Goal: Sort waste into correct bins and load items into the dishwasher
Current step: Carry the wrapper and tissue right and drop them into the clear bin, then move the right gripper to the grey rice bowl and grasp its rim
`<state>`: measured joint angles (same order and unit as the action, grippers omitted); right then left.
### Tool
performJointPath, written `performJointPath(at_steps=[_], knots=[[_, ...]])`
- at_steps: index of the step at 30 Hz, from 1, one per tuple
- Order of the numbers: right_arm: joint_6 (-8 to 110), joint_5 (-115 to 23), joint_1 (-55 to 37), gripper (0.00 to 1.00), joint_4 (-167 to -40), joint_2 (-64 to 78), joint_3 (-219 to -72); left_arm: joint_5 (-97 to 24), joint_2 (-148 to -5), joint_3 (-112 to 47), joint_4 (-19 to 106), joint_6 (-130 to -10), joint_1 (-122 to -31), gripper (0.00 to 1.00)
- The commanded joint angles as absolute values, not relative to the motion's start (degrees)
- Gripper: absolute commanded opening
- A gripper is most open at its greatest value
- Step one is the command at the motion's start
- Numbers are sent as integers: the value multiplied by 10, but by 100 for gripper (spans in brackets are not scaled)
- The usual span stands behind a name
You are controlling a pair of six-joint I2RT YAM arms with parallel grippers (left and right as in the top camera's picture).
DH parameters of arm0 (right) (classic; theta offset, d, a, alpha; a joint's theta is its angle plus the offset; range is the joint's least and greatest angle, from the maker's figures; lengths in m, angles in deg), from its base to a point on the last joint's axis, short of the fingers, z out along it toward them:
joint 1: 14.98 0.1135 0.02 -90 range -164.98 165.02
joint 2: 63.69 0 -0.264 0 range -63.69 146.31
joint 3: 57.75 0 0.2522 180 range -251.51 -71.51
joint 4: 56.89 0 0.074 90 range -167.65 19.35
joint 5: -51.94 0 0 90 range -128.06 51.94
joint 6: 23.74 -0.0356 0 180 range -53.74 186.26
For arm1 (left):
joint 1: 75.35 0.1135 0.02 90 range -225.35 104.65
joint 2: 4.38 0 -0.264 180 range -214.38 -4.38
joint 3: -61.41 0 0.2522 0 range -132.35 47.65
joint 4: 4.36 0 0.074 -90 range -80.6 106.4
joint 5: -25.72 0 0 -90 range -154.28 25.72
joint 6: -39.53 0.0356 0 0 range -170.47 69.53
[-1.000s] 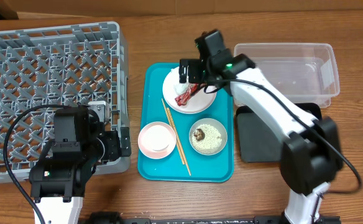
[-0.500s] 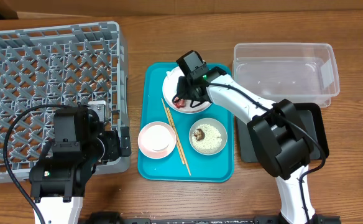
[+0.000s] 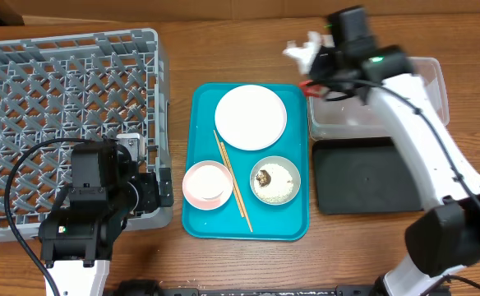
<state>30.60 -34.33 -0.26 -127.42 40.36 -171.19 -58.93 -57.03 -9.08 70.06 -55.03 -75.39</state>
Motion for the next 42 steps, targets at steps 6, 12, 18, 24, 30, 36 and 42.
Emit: performJointPath(at_steps=[6, 12, 18, 24, 30, 36, 42], knots=[[321, -306, -81, 5, -1298, 419, -1649, -583, -569, -106, 700, -558, -758, 100], [427, -358, -88, 74, -1303, 378, -1699, -583, -569, -106, 700, -558, -758, 100], [492, -468, -76, 71, -1436, 282, -1705, -583, -569, -106, 700, -558, -758, 100], [504, -467, 18, 70, -1502, 219, -1671, -583, -569, -106, 695, -558, -758, 100], [515, -437, 171, 68, -1439, 201, -1577, -583, -569, -106, 695, -558, -758, 100], [513, -437, 255, 66, -1307, 219, -1429, -583, -569, -106, 696, -558, -758, 100], [513, -441, 298, 63, -1189, 239, -1341, -583, -569, -106, 696, -558, -758, 100]])
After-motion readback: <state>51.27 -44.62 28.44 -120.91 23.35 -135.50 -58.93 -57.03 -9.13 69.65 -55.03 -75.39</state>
